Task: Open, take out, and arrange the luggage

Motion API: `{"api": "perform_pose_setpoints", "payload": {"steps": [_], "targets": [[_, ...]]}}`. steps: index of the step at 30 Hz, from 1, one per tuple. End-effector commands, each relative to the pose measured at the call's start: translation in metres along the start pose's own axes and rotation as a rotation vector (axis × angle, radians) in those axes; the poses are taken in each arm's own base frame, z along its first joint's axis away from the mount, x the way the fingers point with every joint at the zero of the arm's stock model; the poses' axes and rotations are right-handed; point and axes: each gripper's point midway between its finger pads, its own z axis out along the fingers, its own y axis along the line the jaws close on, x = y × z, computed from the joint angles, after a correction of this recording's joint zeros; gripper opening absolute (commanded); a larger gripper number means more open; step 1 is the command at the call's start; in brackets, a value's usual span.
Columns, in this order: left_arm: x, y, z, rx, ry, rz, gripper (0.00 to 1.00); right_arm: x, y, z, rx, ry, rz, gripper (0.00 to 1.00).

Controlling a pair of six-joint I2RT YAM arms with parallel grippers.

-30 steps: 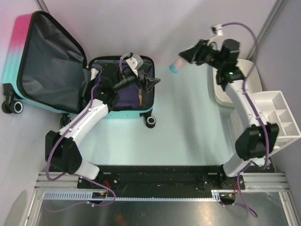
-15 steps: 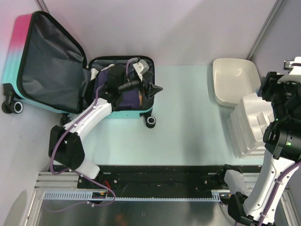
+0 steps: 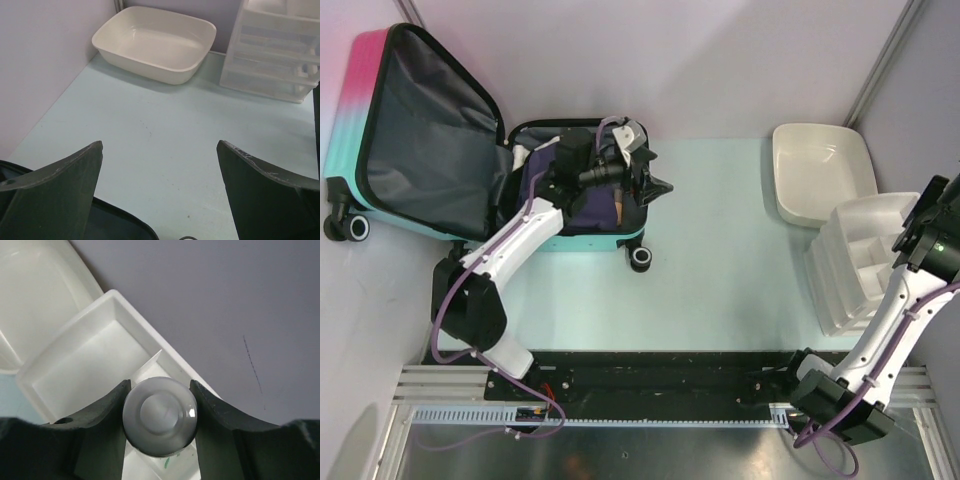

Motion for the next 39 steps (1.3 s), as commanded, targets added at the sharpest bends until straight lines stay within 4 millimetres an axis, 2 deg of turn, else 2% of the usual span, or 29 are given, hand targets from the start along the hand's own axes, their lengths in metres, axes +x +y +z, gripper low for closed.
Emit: {"api": "perform_pose_setpoints", "payload": {"steps": [1,4,6,9,18,24,27,30,36,39], "targets": [[-0.015,-0.001,0.004,0.021,-0.019,0.042,1.00,-0.032,-0.006,0.003,-0.008,-0.125,0.071,0.00],[-0.012,0.003,0.005,0.003,-0.012,0.041,1.00,-0.038,-0.012,0.009,-0.011,-0.151,0.078,0.00],[-0.010,0.004,0.005,-0.003,-0.008,0.037,1.00,-0.051,-0.015,0.008,-0.023,-0.198,0.095,0.00],[-0.008,0.007,0.006,-0.013,-0.003,0.039,1.00,-0.057,-0.009,0.008,-0.065,-0.218,0.090,0.00],[-0.003,0.021,0.008,-0.041,0.014,0.044,1.00,-0.040,-0.006,0.031,-0.080,-0.187,0.085,0.00],[0.001,0.028,0.005,-0.058,0.024,0.013,1.00,-0.032,-0.010,0.038,-0.063,-0.183,0.060,0.02],[0.004,0.031,0.003,-0.069,0.034,0.013,1.00,-0.030,-0.009,0.039,-0.069,-0.181,0.058,0.02],[0.006,0.035,0.001,-0.081,0.040,0.007,1.00,-0.026,-0.016,0.038,-0.029,-0.167,0.049,0.03],[0.010,0.040,0.000,-0.087,0.053,0.000,1.00,-0.022,-0.016,0.031,-0.036,-0.155,0.073,0.00],[0.009,0.041,0.001,-0.084,0.050,0.005,1.00,-0.021,-0.023,0.025,0.003,-0.158,0.075,0.00]]}}
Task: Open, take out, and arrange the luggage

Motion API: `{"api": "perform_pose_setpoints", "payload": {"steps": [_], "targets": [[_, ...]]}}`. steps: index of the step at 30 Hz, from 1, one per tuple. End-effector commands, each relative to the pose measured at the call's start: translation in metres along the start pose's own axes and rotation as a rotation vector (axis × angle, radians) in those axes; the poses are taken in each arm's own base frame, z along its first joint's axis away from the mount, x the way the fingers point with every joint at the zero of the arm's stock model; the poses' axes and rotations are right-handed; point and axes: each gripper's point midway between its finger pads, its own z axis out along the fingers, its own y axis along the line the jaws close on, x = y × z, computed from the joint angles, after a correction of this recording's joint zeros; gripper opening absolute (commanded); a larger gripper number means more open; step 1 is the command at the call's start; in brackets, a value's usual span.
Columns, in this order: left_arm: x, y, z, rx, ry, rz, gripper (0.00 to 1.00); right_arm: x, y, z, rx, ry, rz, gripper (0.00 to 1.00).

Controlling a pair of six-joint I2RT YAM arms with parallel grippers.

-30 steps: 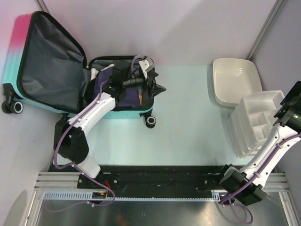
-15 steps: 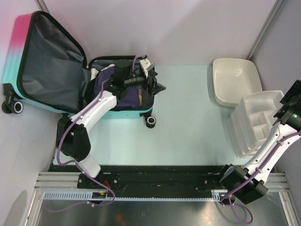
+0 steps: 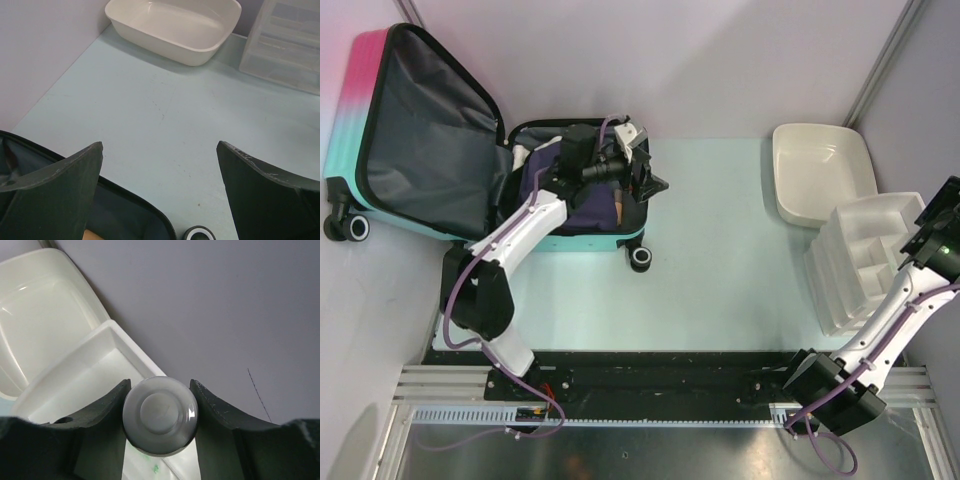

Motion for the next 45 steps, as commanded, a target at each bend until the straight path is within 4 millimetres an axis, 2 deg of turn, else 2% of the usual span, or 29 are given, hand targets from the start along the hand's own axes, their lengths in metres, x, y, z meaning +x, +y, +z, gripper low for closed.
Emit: {"api": "perform_pose_setpoints", "payload": {"steps": [1,5,8,9,10,11,13,19,24,26,27,28,31,32,33,35,36,38,39,41,42,44,45], "targets": [[-0.023,0.009,-0.001,-0.014,-0.039,0.049,1.00,-0.012,-0.012,-0.015,0.057,-0.048,-0.008,0.00],[-0.020,0.012,0.002,-0.012,-0.034,0.045,1.00,-0.004,-0.005,-0.014,0.020,-0.032,0.002,0.02],[-0.022,0.016,0.003,-0.027,-0.037,0.033,1.00,0.005,-0.002,-0.008,0.011,0.002,0.028,0.24],[-0.013,0.018,0.004,-0.023,-0.013,-0.031,1.00,0.004,-0.002,-0.008,0.010,-0.003,0.033,0.33],[-0.017,0.025,0.002,-0.034,-0.021,-0.051,1.00,0.002,-0.001,-0.007,0.007,-0.012,0.040,0.51],[-0.018,0.028,0.001,-0.038,-0.021,-0.088,1.00,0.000,-0.001,-0.008,0.005,-0.021,0.041,0.59],[-0.013,0.038,-0.001,-0.064,-0.007,-0.117,1.00,-0.006,0.002,-0.010,-0.010,-0.047,0.045,0.70],[0.003,0.054,-0.014,-0.132,0.046,-0.138,1.00,-0.031,0.022,-0.023,-0.084,-0.143,0.032,0.90],[0.030,0.072,-0.035,-0.218,0.126,-0.161,1.00,-0.069,0.051,-0.045,-0.187,-0.286,0.024,0.94],[0.041,0.085,-0.046,-0.263,0.165,-0.146,0.99,-0.085,0.073,-0.055,-0.261,-0.342,0.014,0.95],[0.051,0.085,-0.052,-0.271,0.210,-0.162,0.98,-0.093,0.082,-0.059,-0.290,-0.365,0.010,0.96],[0.054,0.091,-0.057,-0.288,0.231,-0.155,0.95,-0.098,0.100,-0.065,-0.350,-0.390,0.003,0.96],[0.075,0.093,-0.065,-0.303,0.329,-0.130,0.87,-0.106,0.132,-0.070,-0.491,-0.406,0.009,0.97],[0.079,0.093,-0.065,-0.305,0.345,-0.127,0.86,-0.103,0.143,-0.065,-0.537,-0.386,0.018,0.98],[0.093,0.093,-0.067,-0.319,0.392,-0.154,0.83,-0.101,0.151,-0.064,-0.571,-0.375,0.018,0.98],[0.099,0.095,-0.061,-0.336,0.426,-0.184,0.80,-0.094,0.174,-0.062,-0.633,-0.347,-0.004,0.98],[0.112,0.099,-0.060,-0.362,0.470,-0.212,0.78,-0.088,0.185,-0.055,-0.658,-0.323,-0.017,0.98],[0.116,0.102,-0.051,-0.409,0.488,-0.251,0.77,-0.083,0.208,-0.058,-0.719,-0.317,-0.055,0.99],[0.126,0.107,-0.047,-0.439,0.509,-0.273,0.77,-0.077,0.217,-0.052,-0.736,-0.297,-0.072,0.99],[0.131,0.109,-0.039,-0.484,0.512,-0.344,0.77,-0.072,0.235,-0.052,-0.768,-0.288,-0.108,0.99],[0.131,0.114,-0.035,-0.507,0.506,-0.364,0.76,-0.069,0.241,-0.051,-0.779,-0.283,-0.119,0.99],[0.147,0.122,-0.027,-0.552,0.526,-0.414,0.75,-0.062,0.252,-0.044,-0.792,-0.267,-0.147,1.00],[0.144,0.127,-0.022,-0.559,0.517,-0.408,0.74,-0.059,0.260,-0.046,-0.808,-0.262,-0.155,1.00]]}}
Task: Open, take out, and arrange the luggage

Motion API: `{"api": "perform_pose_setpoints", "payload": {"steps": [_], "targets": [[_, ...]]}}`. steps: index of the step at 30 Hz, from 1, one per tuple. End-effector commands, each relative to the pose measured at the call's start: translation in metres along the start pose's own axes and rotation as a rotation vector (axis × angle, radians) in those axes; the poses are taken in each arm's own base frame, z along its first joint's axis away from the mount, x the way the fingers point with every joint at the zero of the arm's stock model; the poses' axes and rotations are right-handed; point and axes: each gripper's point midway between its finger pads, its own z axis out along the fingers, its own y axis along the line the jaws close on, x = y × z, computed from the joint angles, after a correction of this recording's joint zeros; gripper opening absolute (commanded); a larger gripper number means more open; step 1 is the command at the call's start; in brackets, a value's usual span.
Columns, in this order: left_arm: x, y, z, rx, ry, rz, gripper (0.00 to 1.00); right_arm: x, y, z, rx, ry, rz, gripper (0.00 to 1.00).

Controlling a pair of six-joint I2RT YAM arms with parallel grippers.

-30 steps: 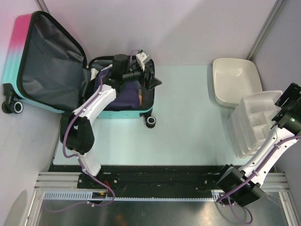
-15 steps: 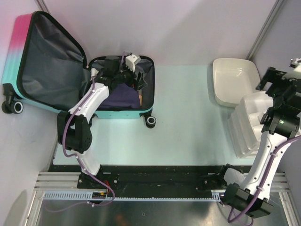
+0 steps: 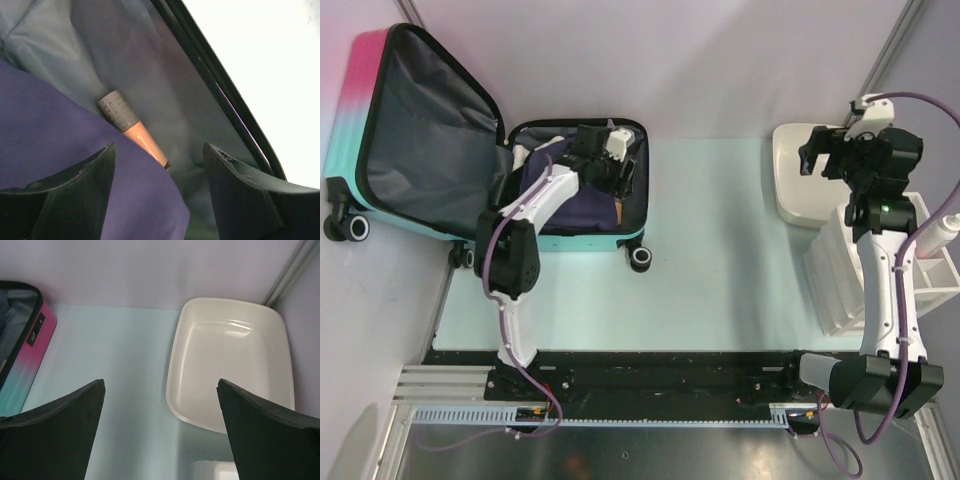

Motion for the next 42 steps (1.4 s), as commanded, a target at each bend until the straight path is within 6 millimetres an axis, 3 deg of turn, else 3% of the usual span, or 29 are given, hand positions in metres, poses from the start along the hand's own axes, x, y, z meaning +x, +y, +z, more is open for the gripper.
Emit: {"api": "perform_pose_setpoints", "payload": {"steps": [1,4,6,9,11,15,18,20,23,27,33,38,42], "targets": [[-0.007,0.010,0.021,-0.092,0.016,-0.129,0.72,-0.018,0.017,0.013,-0.046,-0.050,-0.076,1.00],[-0.005,0.009,0.037,-0.084,0.032,-0.168,0.72,-0.007,0.019,0.026,-0.051,-0.019,-0.072,1.00],[0.013,0.012,0.048,-0.100,0.091,-0.202,0.73,-0.004,0.020,0.032,-0.056,-0.016,-0.070,1.00],[0.049,0.029,0.044,-0.151,0.187,-0.263,0.75,0.003,0.018,0.043,-0.057,-0.002,-0.067,1.00],[0.071,0.044,0.033,-0.202,0.245,-0.311,0.75,0.007,0.018,0.050,-0.060,0.007,-0.065,1.00],[0.100,0.113,-0.020,-0.444,0.292,-0.299,0.79,0.017,0.017,0.061,-0.072,0.027,-0.064,0.99],[0.109,0.140,-0.039,-0.519,0.331,-0.262,0.81,0.025,0.016,0.070,-0.075,0.042,-0.062,1.00],[0.110,0.143,-0.039,-0.516,0.347,-0.226,0.84,0.028,0.013,0.074,-0.072,0.047,-0.064,1.00],[0.095,0.130,-0.028,-0.423,0.311,-0.207,0.87,0.033,0.011,0.080,-0.079,0.054,-0.062,1.00],[0.059,0.089,-0.010,-0.264,0.239,-0.100,0.87,0.038,0.013,0.083,-0.092,0.065,-0.059,1.00],[0.008,0.036,-0.002,-0.118,0.131,0.032,0.83,0.043,0.019,0.083,-0.113,0.086,-0.044,1.00],[0.001,0.009,0.011,-0.024,0.117,0.051,0.80,0.045,0.024,0.080,-0.123,0.096,-0.034,1.00],[0.024,-0.015,0.004,0.041,0.174,0.159,0.74,0.044,0.026,0.079,-0.125,0.098,-0.040,0.99]]}}
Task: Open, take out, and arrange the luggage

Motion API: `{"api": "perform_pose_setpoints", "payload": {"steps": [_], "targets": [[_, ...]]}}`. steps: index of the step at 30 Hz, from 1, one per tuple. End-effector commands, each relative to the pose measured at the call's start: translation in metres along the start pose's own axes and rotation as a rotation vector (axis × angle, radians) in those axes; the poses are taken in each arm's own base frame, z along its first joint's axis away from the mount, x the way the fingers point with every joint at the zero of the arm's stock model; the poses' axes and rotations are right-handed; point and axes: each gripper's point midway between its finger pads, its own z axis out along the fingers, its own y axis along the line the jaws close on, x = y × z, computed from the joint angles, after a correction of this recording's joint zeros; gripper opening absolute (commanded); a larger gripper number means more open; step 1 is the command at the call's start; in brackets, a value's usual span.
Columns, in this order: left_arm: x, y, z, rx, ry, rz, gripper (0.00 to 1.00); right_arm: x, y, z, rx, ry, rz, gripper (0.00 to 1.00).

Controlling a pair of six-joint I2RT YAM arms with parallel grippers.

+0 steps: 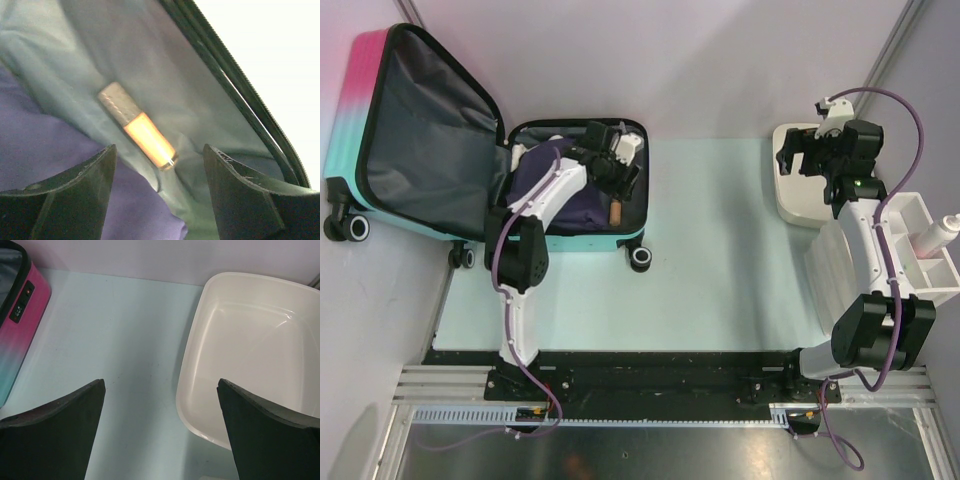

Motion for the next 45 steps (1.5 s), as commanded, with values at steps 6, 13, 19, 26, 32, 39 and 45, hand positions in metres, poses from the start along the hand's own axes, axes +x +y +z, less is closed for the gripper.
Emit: {"api": "perform_pose_setpoints", "payload": {"steps": [6,13,19,26,32,39,45], "targets": [[0.072,-0.043,-0.019,0.135,0.183,0.068,0.52,-0.026,0.001,-0.008,0.011,-0.060,-0.022,0.99],[0.116,-0.052,0.002,0.170,0.334,-0.015,0.38,-0.022,0.000,-0.007,0.017,-0.048,-0.022,1.00],[0.079,-0.032,0.047,0.094,0.290,-0.118,0.41,-0.022,-0.002,-0.006,0.027,-0.049,-0.014,1.00],[0.001,0.028,0.060,-0.143,0.095,-0.140,0.45,-0.024,-0.001,-0.008,0.033,-0.051,-0.001,1.00],[-0.051,0.061,0.035,-0.220,-0.085,-0.130,0.51,-0.021,0.002,-0.007,0.029,-0.044,0.009,1.00],[-0.065,0.050,0.007,-0.127,-0.144,-0.134,0.56,-0.022,0.006,-0.003,0.018,-0.050,0.008,1.00],[-0.042,0.050,0.029,-0.149,-0.087,-0.280,0.56,-0.023,0.013,0.002,0.003,-0.054,0.008,0.99]]}}
